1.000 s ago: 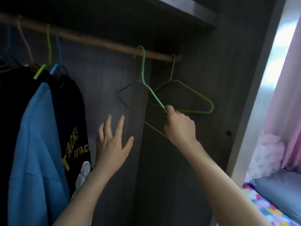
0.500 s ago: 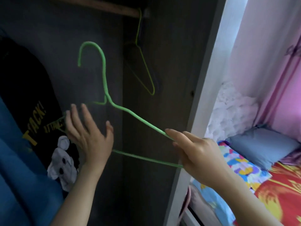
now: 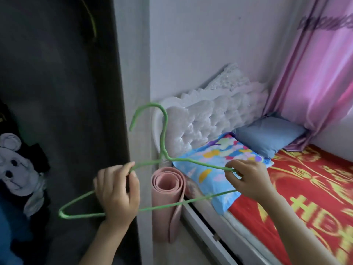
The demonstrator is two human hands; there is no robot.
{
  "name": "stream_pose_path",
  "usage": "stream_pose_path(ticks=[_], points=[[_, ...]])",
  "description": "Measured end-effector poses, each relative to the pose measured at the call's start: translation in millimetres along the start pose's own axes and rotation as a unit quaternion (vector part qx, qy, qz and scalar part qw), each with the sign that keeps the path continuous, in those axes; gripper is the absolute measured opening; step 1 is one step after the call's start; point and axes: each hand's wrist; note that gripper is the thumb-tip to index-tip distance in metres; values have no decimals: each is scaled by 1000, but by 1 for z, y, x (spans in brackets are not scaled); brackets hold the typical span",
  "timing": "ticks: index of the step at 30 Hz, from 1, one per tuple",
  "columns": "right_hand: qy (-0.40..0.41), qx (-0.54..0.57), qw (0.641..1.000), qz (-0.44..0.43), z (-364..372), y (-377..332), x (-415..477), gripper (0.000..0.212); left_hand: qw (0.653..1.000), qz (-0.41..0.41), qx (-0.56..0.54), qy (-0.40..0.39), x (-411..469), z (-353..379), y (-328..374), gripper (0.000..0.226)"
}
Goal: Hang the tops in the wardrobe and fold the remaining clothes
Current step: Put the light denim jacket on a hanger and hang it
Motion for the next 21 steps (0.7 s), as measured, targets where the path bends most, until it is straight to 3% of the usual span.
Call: stream_pose_path(ticks=[5,10,13,21], points=[[-40,-36,980,191,-21,77,-85,18,978,21,-164,-126,-40,54,65,23],[-93,-71,929,352,-60,118,-177,6,931,2,-281,-231,-71,119,126,34],[-82,-112,887,440,-86,126,-235,16,896,18,-345,-280,-95,155,170,39],[-80,-216,751,619,-159,142,-360,23,753,67,-515,-404,-161,231,310,35]])
Point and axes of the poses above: each hand's wrist, its own x-axis towards the middle knuckle, its own z-axis out of the palm, y = z × x, and after that the axes turned 8 degrees about -x, right-handed
